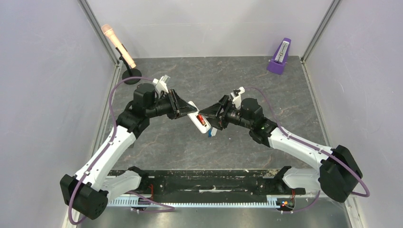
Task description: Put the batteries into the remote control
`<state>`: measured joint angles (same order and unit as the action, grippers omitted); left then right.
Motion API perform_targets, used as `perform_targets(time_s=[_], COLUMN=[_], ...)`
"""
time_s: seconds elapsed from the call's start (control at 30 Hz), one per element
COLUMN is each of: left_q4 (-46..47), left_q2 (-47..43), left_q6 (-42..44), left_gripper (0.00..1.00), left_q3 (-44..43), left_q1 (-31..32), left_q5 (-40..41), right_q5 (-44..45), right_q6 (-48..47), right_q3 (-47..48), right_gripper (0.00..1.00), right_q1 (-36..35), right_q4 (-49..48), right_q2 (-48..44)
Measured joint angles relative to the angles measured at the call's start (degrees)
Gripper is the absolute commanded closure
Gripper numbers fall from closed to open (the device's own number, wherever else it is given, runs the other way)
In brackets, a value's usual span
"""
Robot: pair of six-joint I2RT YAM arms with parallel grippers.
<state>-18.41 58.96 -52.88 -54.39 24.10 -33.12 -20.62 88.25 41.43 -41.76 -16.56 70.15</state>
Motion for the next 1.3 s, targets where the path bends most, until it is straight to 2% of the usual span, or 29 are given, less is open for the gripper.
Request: perform_targets(time_s=[0.23,0.97,1.07,1.2,1.3], left_q4=[-2.71,-5.90,-5.90,-5.46,-5.35], left_q2=[1.05,1.31,1.33,1.31,1.31], left_q6=[-1.38,-11.56,-11.63,-10.80,-8.85], left_gripper=[0.98,0.98,0.98,0.98,0.98], left_q3=[-2.99,-3.08,-3.08,-3.08,-3.15], left_q1=[-0.42,-2.75,-2.84,-2.86,-2.86], left_q5=[0.26,1.75,1.77,1.42,1.18], right_q5=[1.51,6.69,7.30,7.85,8.11], right_q6=[-3.61,-17.53,-18.56,-19.30,-19.15], right_q3=[1.90,4.42,4.63,5.03,5.05], right_gripper=[0.39,0.38,0.34,0.14,0.08], right_q1=[0.09,-0.13,-0.13,0.00,0.26], right_q4=[1.22,7.19,7.67,9.46,11.37], right_q2=[-0.02,-0.85,-1.09,-1.79,-2.10])
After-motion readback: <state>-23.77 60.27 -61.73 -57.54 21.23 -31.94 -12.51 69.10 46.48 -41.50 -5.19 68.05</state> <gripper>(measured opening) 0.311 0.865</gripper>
